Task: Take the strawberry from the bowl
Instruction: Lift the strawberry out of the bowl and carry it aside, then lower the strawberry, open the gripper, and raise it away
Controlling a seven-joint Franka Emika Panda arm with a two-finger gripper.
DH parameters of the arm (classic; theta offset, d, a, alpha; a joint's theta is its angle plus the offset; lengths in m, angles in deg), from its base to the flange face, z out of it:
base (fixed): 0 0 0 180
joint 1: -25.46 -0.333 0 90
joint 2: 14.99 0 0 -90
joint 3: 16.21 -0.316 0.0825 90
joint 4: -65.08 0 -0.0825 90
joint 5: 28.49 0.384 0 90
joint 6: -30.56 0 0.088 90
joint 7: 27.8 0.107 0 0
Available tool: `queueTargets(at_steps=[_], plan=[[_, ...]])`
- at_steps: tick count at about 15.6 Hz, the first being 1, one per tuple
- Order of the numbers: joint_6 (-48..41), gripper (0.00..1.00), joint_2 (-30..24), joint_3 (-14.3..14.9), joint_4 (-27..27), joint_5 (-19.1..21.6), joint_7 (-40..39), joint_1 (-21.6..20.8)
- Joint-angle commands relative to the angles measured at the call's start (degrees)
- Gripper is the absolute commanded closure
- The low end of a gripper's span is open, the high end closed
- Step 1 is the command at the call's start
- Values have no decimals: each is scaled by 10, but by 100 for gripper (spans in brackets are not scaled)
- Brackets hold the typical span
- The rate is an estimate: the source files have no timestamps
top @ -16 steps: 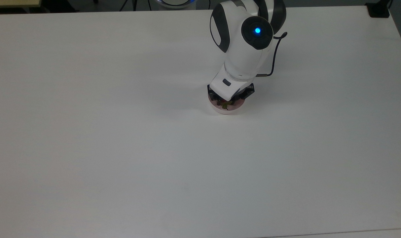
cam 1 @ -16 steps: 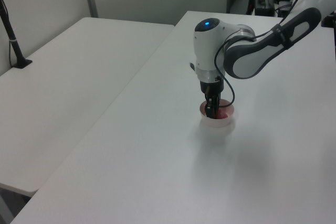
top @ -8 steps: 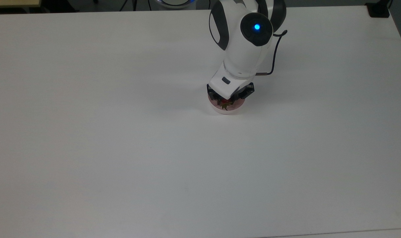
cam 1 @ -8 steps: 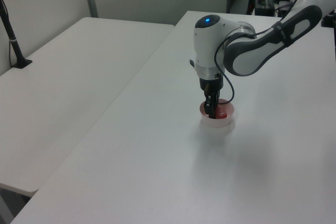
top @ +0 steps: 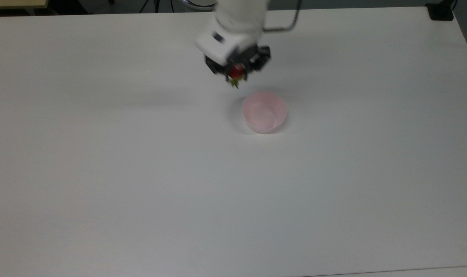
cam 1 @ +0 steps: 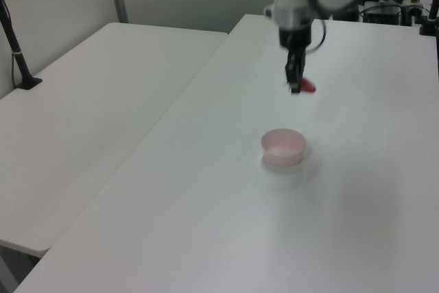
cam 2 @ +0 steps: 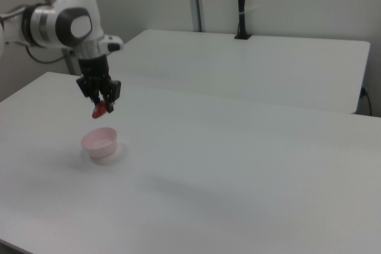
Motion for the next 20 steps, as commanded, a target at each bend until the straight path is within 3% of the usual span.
queueTargets(at_steps=[1,4,7,9,13,16,20], plan=[[-38,63,-63,-7,18,12,-40,43],[-57,62,-75,6,17,6,-76,54],[-47,62,-58,78,18,-5,-82,18],[-32,62,-43,106,24,-20,-112,15],[56,60,20,108,54,-20,-151,41],[134,58,39,117,90,-20,-185,62],[142,45,72,117,100,-19,-202,63]])
